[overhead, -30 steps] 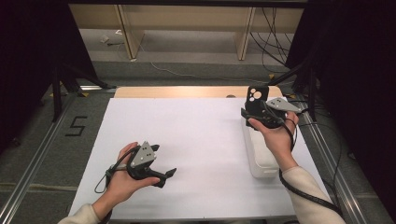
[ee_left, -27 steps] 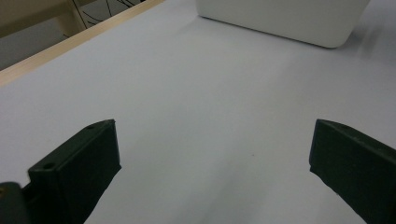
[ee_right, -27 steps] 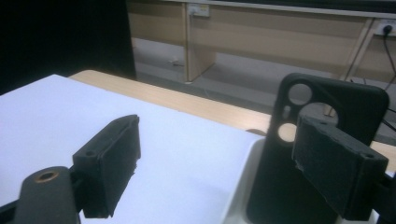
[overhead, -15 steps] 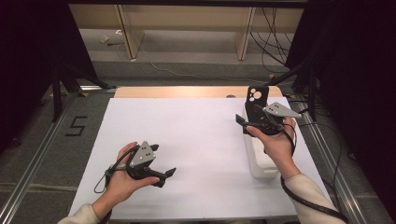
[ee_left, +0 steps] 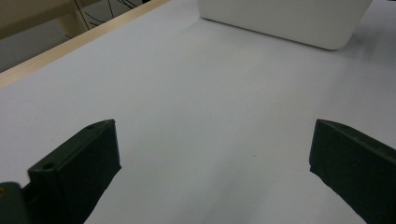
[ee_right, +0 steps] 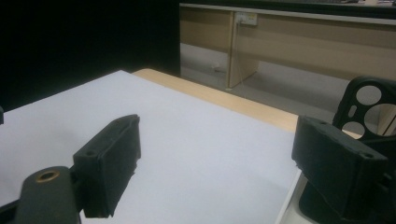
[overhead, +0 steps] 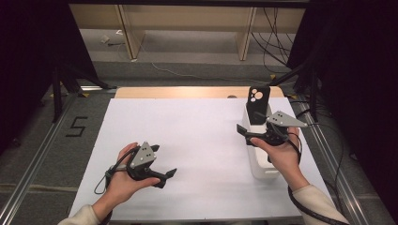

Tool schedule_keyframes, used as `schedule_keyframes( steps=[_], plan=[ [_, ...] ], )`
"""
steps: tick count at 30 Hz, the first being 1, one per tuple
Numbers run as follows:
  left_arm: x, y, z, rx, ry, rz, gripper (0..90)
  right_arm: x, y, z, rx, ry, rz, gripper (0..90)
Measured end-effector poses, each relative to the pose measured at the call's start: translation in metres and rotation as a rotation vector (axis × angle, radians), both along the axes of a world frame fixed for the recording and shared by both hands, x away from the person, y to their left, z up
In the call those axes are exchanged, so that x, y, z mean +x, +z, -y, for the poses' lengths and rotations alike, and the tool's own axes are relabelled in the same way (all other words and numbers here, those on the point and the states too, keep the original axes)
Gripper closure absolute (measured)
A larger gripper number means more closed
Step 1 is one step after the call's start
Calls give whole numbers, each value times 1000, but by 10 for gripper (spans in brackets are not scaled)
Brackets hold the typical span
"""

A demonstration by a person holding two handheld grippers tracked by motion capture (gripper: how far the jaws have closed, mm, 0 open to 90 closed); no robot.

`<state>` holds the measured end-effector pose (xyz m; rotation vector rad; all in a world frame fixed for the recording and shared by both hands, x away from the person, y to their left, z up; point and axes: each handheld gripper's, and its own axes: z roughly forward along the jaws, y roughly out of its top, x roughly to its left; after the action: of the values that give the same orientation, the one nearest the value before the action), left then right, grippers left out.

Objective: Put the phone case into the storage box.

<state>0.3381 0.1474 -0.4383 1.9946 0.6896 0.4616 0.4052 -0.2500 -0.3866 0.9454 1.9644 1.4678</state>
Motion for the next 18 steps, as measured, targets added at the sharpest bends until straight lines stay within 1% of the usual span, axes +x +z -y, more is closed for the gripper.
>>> schedule_keyframes(
  steps=[10, 18],
  plan=[
    [0, 0, -1, -1, 4, 0, 13, -12, -4, 1, -21, 40, 0, 166],
    [0, 0, -1, -1, 5, 1, 13, -21, -6, 4, -16, 57, 3, 166]
  ],
)
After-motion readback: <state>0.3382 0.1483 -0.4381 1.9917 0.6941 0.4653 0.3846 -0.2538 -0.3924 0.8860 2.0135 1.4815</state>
